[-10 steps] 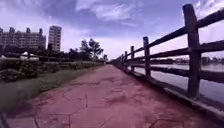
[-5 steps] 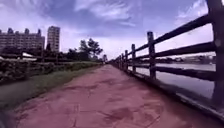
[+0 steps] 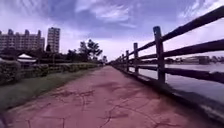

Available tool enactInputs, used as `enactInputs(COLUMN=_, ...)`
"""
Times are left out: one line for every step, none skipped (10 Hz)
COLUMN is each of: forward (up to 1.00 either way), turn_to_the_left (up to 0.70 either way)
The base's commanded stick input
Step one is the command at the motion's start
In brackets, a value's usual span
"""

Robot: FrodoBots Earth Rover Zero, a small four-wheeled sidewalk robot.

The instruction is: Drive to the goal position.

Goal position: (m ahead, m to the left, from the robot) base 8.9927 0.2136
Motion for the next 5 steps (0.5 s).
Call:
enactInputs(forward=1.0, turn_to_the_left=0.0)
enactInputs(forward=1.0, turn_to_the_left=0.0)
enactInputs(forward=1.0, turn_to_the_left=0.0)
enactInputs(forward=1.0, turn_to_the_left=0.0)
enactInputs(forward=1.0, turn_to_the_left=0.0)
